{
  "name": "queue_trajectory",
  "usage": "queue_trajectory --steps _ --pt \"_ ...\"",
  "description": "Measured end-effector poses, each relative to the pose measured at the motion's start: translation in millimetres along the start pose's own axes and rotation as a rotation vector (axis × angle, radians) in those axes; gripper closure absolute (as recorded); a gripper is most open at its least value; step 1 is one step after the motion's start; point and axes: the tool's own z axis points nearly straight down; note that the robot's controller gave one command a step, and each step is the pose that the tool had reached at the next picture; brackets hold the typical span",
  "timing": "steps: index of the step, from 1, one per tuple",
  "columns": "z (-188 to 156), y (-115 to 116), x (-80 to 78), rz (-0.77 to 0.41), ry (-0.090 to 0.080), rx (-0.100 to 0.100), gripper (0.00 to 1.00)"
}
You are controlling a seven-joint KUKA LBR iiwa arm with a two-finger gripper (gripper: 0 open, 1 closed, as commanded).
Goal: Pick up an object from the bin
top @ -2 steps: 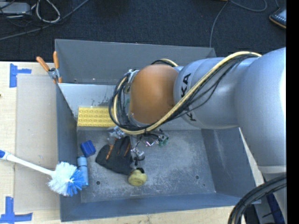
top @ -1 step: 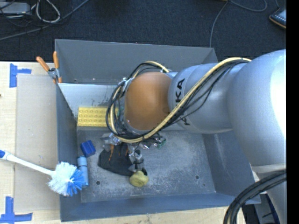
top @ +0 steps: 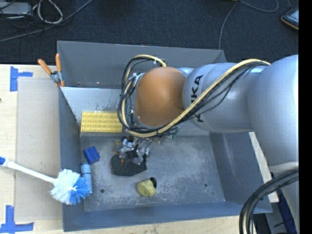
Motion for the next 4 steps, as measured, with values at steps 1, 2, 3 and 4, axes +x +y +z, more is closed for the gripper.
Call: queue_trajectory --steps 1,2,3,4 --pt "0.0 0.0 0.0 0.001 0.0 0.0 1.0" --pt "-5.5 0.5 0.0 0.002 0.0 -0.001 1.0" --pt "-26.4 3.3 1.3 0.005 0.006 -0.009 1.0" --pt "-57.8 2.0 -0.7 0.008 0.0 -0.002 1.0"
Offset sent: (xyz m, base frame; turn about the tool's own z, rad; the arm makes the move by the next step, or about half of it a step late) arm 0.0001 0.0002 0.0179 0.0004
